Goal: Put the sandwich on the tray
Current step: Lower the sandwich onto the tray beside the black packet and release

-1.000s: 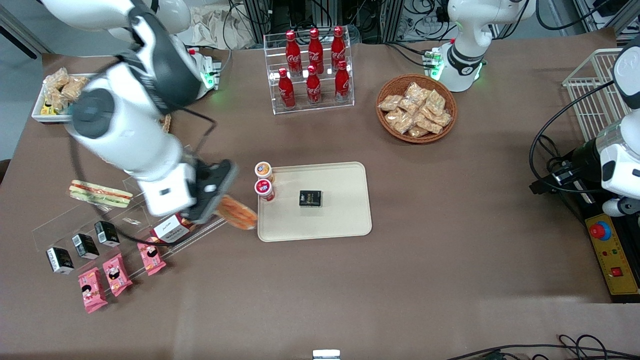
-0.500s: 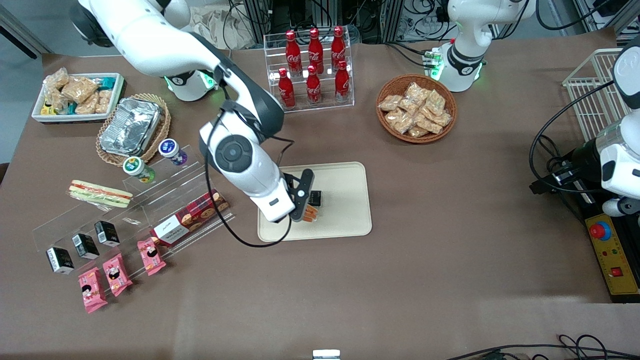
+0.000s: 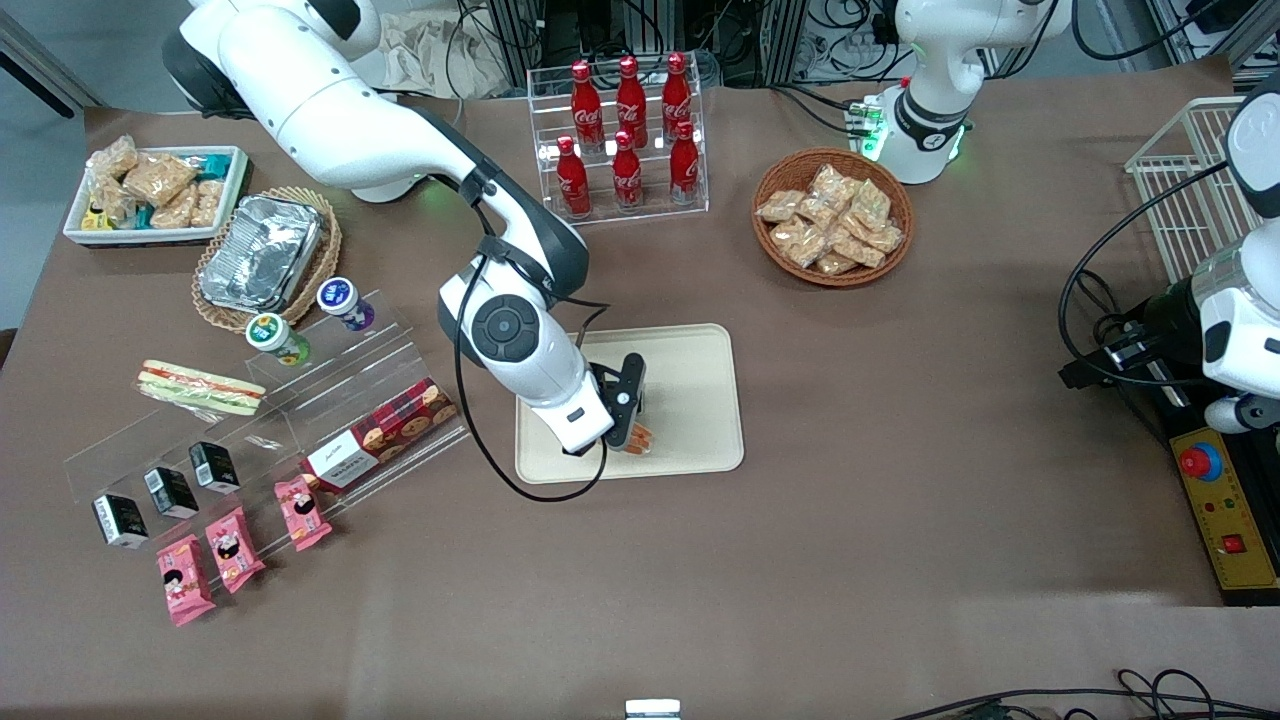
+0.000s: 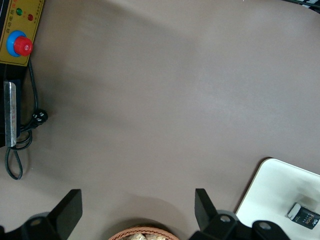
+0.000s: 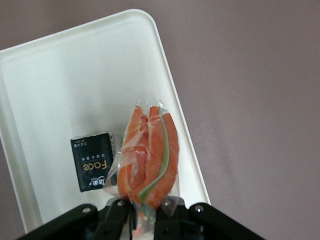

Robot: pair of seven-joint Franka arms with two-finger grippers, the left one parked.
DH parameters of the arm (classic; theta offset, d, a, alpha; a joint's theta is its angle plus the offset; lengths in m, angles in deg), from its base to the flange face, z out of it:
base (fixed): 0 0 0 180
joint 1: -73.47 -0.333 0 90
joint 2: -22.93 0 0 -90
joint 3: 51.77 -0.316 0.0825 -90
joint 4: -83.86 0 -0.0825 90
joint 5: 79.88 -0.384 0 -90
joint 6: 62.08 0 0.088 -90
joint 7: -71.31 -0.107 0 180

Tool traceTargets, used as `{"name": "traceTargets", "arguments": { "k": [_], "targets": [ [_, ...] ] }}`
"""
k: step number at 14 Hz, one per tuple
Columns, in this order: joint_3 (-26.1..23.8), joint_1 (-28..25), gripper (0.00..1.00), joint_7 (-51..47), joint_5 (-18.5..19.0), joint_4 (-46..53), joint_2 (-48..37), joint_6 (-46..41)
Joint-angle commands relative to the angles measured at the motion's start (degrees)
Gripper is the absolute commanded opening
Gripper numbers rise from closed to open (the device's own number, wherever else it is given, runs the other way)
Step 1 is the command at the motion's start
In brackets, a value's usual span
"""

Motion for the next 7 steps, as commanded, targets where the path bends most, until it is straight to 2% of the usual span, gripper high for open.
{"name": "traceTargets", "arguments": {
  "k": [1, 2, 3, 4, 5, 7],
  "targets": [
    [0.2, -0.4, 0.18, -5.5, 1.2, -0.9, 0.5, 2.8],
    [0.2, -0.6, 0.26, -7.8, 1.2, -1.0, 0.8, 3.3],
    [0.3, -1.3, 0.26, -8.7, 1.3, -0.9, 1.0, 3.6],
    [0.5, -1.6, 0.45, -8.8, 2.3, -0.9, 0.9, 3.9],
    [0.6, -1.6, 0.99, -8.8, 3.2, -0.9, 0.9, 4.1],
    [0.6, -1.4, 1.0, -8.8, 3.2, -0.9, 0.9, 4.4]
  ]
}}
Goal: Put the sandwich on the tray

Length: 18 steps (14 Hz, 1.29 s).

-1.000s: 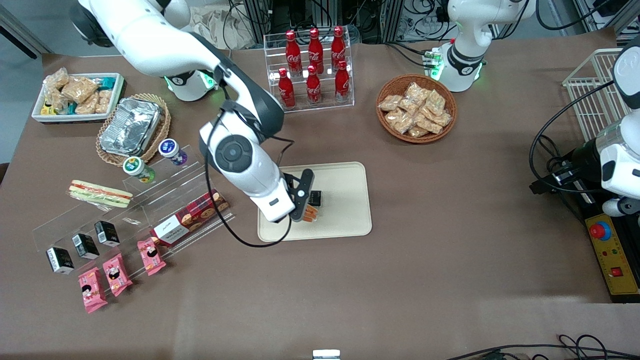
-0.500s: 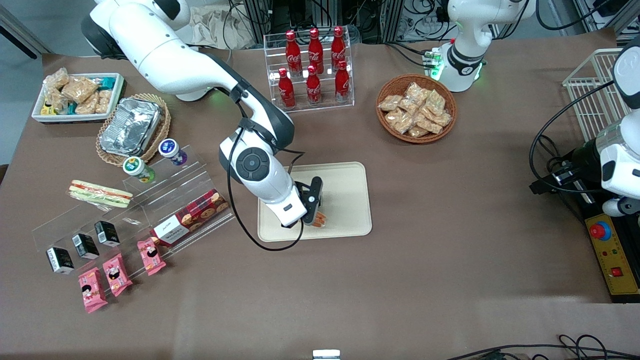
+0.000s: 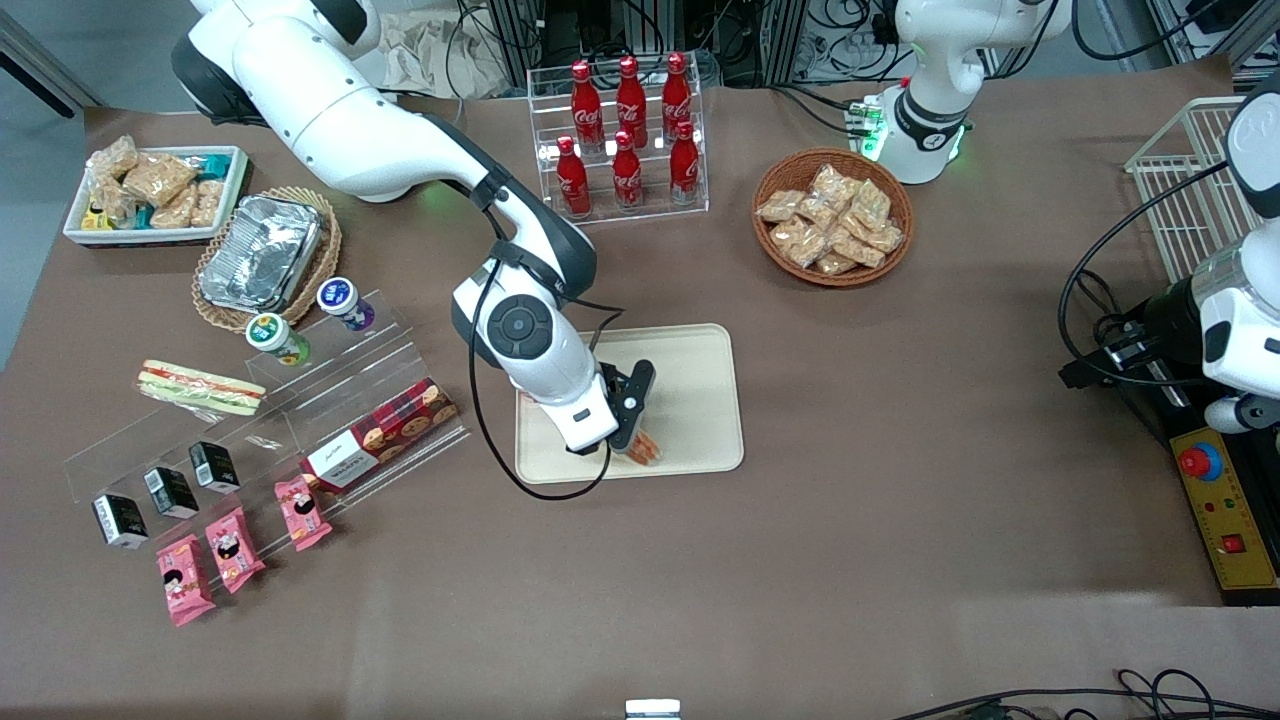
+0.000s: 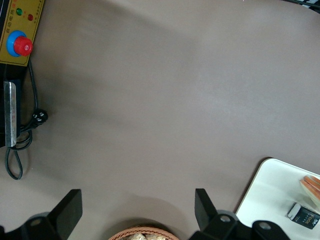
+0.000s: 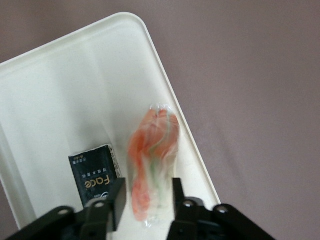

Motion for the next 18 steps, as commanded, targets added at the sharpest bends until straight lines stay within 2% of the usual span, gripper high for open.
{"name": "traceTargets", "arguments": {
  "k": [1, 6, 9, 13, 18],
  "targets": [
    [0.4, -0.1, 1.0, -1.4, 1.4, 0.2, 0.0, 1.2],
    [0.3, 0.5, 1.0, -1.0, 1.0, 0.6, -2.3, 0.4],
    [0.5, 0.5, 1.0, 0.3, 1.8, 1.0, -7.6, -3.6],
    [1.7, 4.9, 1.0, 0.0, 0.9, 1.0, -13.3, -6.6],
    [2.4, 8.3, 1.0, -9.5, 0.3, 1.0, -19.1, -16.3]
  ]
}}
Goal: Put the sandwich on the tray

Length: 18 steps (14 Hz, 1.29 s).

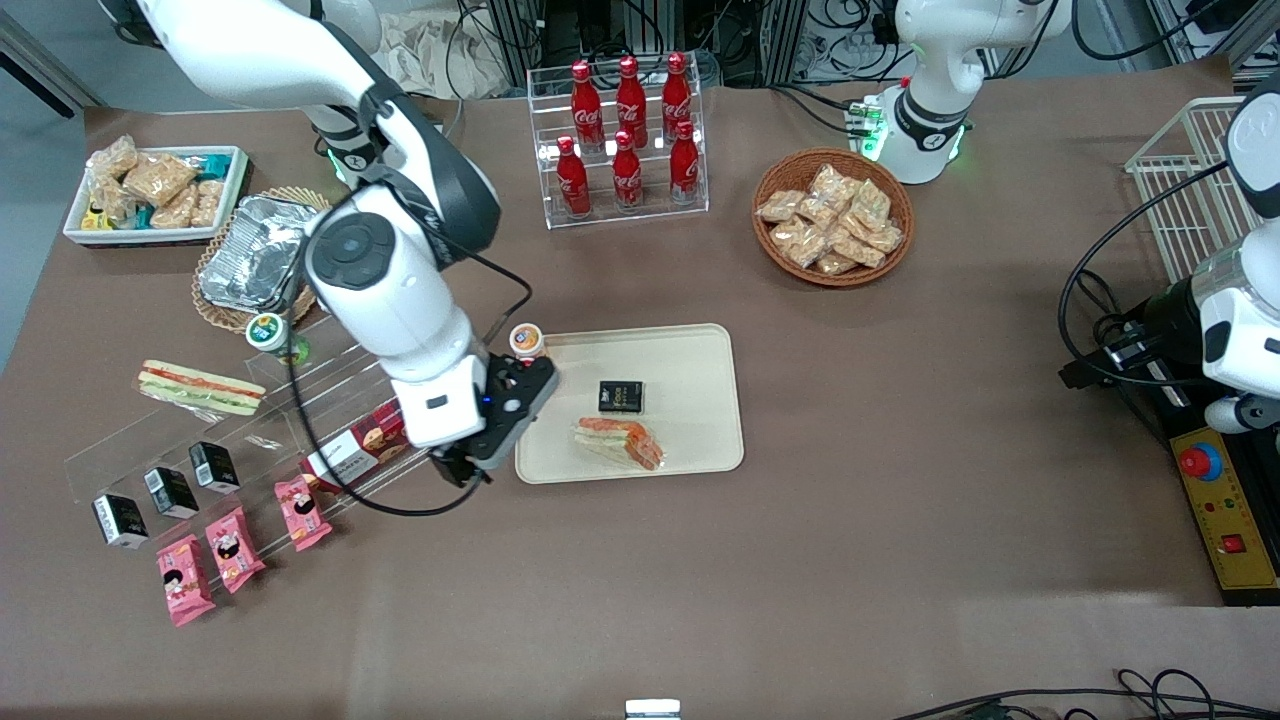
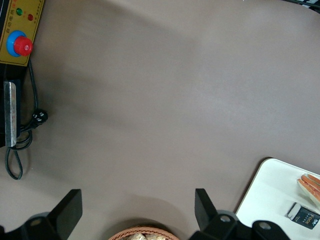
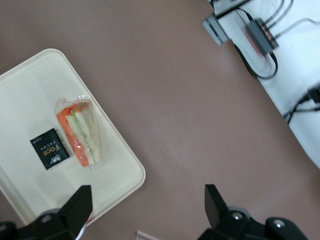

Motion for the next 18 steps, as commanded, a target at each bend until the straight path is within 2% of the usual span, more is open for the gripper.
{"name": "traceTargets", "arguments": {
  "k": [1, 4, 6, 11, 14, 18],
  "targets": [
    [0.2, 2.3, 1.0, -4.0, -1.8, -1.0, -3.8, -6.3],
    [0.3, 10.4, 1.0, -4.1, -10.9, -0.7, -6.7, -10.2],
    [0.6, 14.1, 1.0, -3.9, -13.6, -0.7, -8.4, -13.5],
    [11.4, 12.5, 1.0, -5.4, -13.9, -0.2, -14.7, -19.9],
    [15.1, 12.5, 1.0, -14.4, -13.8, -0.1, -17.3, -24.6],
    [16.3, 12.4, 1.0, -29.5, -13.2, -0.1, -19.0, -29.8]
  ]
}}
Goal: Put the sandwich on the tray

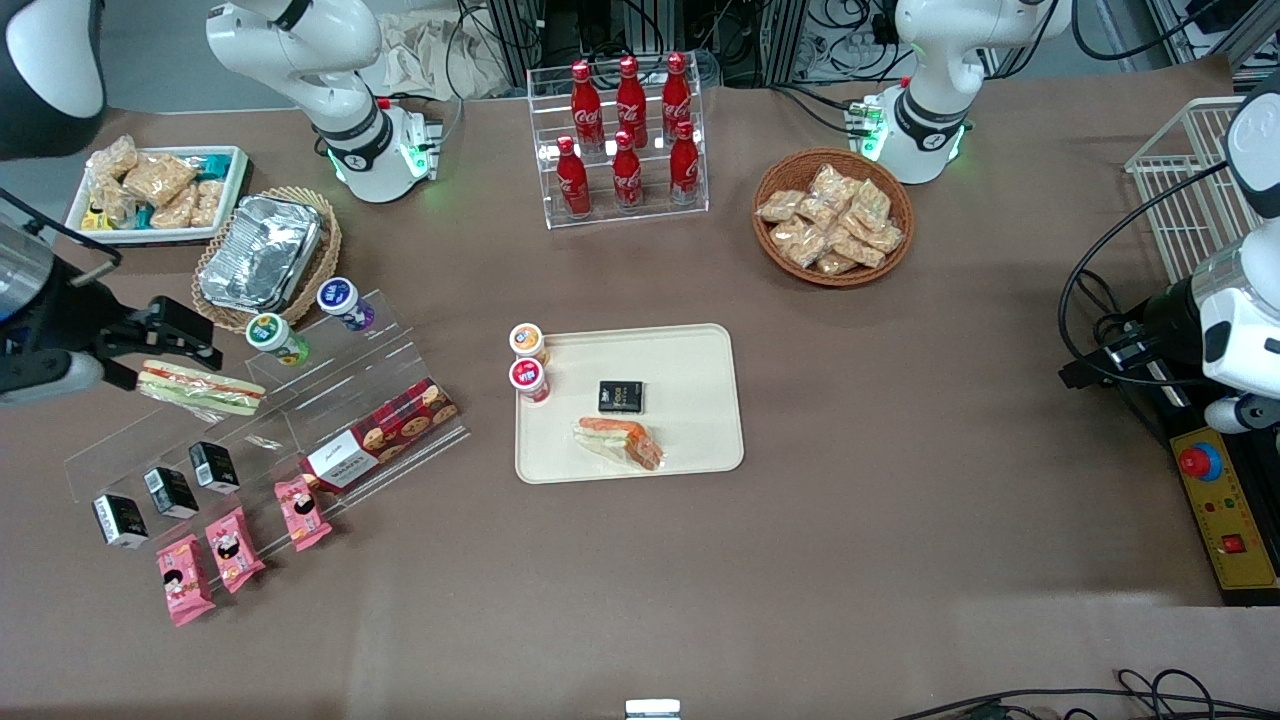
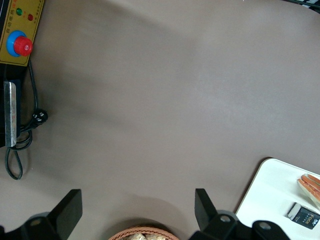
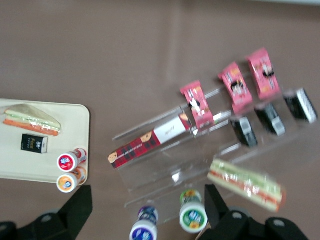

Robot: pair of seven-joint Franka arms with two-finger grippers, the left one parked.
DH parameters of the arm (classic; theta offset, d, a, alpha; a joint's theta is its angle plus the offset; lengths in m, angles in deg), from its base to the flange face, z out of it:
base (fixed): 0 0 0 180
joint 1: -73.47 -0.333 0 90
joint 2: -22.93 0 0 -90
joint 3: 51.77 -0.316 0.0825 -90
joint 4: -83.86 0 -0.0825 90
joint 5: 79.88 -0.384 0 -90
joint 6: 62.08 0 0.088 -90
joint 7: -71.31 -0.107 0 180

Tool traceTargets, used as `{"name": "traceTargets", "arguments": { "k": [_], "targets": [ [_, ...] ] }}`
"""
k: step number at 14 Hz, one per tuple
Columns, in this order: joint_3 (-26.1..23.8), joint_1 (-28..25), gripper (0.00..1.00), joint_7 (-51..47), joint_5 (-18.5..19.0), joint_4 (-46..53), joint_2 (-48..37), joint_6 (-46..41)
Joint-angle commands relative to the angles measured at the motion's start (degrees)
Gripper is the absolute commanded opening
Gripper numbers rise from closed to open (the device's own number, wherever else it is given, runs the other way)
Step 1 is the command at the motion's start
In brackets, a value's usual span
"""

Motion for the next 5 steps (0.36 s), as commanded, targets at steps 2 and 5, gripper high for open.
{"name": "traceTargets", "arguments": {
  "k": [2, 5],
  "targets": [
    [0.7, -0.9, 1.0, -11.6, -0.4, -0.3, -1.5, -4.0],
    [0.5, -0.9, 1.0, -11.3, 1.8, -0.4, -1.0, -3.8]
  ]
}}
